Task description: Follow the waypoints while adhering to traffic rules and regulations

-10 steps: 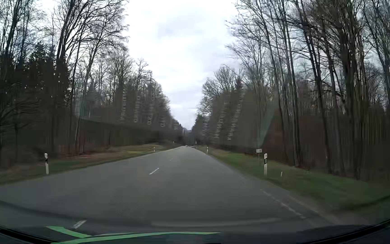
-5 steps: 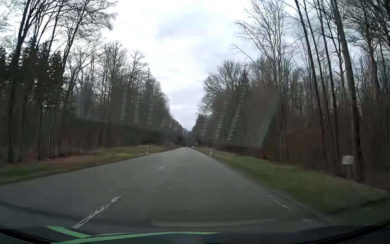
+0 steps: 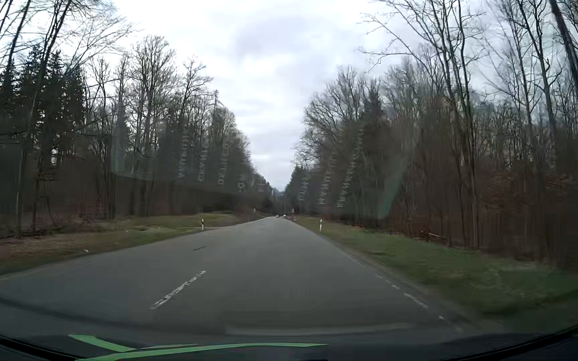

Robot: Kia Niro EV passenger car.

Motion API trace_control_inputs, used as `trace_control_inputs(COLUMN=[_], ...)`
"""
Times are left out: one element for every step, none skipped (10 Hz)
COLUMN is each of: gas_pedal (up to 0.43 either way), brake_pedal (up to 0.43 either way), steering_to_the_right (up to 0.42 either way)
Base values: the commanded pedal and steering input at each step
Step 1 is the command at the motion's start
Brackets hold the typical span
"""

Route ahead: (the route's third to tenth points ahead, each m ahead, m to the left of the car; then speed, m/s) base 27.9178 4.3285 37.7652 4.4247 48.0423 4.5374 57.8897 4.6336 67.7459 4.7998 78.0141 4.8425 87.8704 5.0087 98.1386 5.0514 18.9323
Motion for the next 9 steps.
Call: trace_control_inputs(gas_pedal=[0.189,0.189,0.189,0.189,0.189,0.189,0.189,0.189,0.189], brake_pedal=[0.0,0.0,0.0,0.0,0.0,0.0,0.0,0.0,0.0], steering_to_the_right=[0.001,0.0,0.0,0.0,0.0,0.001,0.001,0.001,0.0])
